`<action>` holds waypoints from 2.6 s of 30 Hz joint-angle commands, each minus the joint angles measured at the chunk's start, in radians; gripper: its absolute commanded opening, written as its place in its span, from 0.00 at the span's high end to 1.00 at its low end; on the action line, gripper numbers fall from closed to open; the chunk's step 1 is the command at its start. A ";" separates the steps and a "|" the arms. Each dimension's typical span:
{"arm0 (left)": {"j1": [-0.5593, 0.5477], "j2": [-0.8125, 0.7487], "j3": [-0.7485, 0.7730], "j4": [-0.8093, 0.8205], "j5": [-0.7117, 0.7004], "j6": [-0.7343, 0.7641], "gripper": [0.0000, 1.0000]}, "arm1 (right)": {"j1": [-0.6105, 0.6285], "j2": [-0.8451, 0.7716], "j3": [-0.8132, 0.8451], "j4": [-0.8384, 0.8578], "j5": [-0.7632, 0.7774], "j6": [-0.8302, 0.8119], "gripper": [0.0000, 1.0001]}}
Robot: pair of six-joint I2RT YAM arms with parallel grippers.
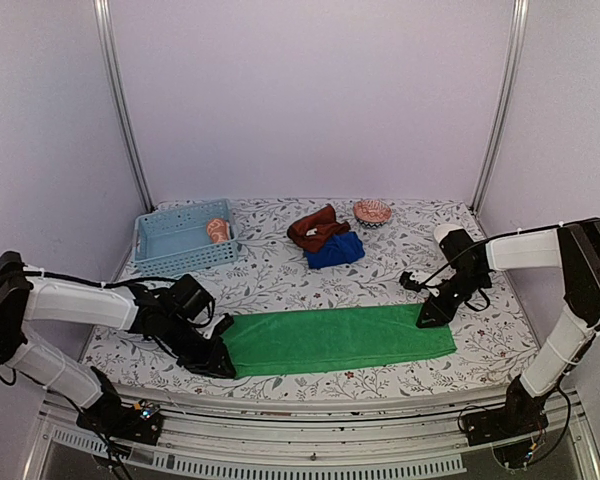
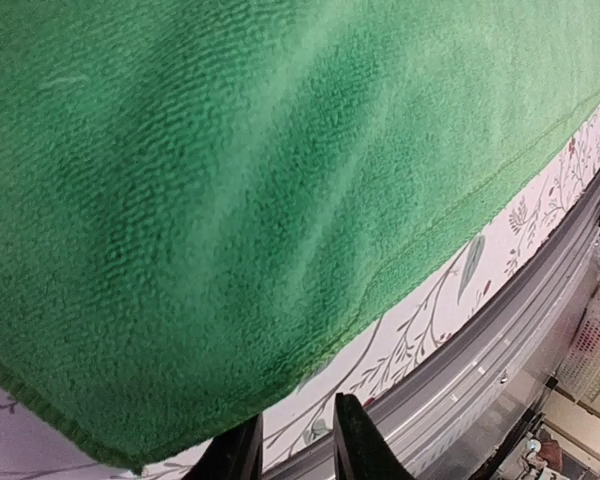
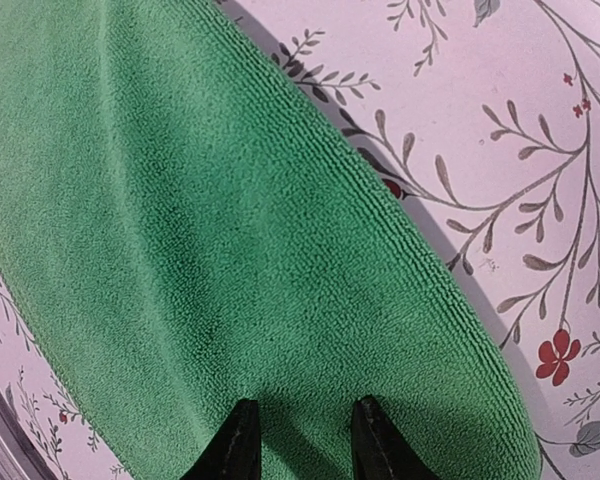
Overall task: Roll the towels
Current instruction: Smooth out the towel at the center of the board.
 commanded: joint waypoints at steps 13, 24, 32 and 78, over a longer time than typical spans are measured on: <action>0.023 -0.018 0.329 -0.214 -0.320 0.158 0.67 | 0.002 -0.109 0.087 -0.121 -0.033 0.024 0.65; 0.163 0.199 0.242 0.099 -0.338 0.131 1.00 | -0.017 0.043 0.102 -0.096 0.221 0.087 0.91; 0.190 0.295 0.175 0.112 -0.414 0.110 1.00 | -0.087 0.100 0.107 -0.056 0.261 0.089 0.92; -0.024 0.111 0.107 0.226 -0.222 0.224 0.81 | -0.112 -0.071 0.128 -0.365 0.054 -0.028 0.84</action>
